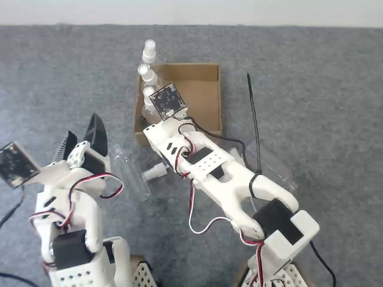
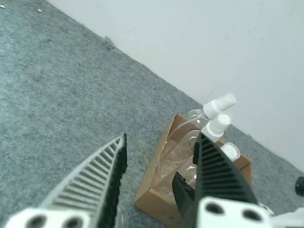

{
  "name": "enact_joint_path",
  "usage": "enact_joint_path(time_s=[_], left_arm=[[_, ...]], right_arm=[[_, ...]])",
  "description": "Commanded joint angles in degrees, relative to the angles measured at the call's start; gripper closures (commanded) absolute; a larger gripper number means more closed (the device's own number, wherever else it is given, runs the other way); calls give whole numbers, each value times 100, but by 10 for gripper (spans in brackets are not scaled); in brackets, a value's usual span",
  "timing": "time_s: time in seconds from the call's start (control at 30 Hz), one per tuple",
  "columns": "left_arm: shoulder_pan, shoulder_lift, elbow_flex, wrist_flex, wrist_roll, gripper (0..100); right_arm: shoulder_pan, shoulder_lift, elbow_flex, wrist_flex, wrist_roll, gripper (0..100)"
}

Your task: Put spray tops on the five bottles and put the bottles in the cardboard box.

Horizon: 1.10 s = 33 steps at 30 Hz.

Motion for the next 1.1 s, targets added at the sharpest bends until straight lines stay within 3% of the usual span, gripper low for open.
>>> enact_joint_path(time_s=[0.0,0.27,0.63,0.87,1.07], left_arm=[[18,-26,-31,-149,26,788],[26,-26,-31,-158,26,788],[26,-26,-31,-167,26,787],[26,-26,-31,-176,26,787],[26,-26,-31,-176,18,787]], right_arm=[[31,-66,-308,57,-88,759],[-101,-110,-325,426,-114,660],[-154,-277,-255,470,-97,659],[-145,-971,-123,1262,-141,659],[-145,-1323,211,1323,-114,660]])
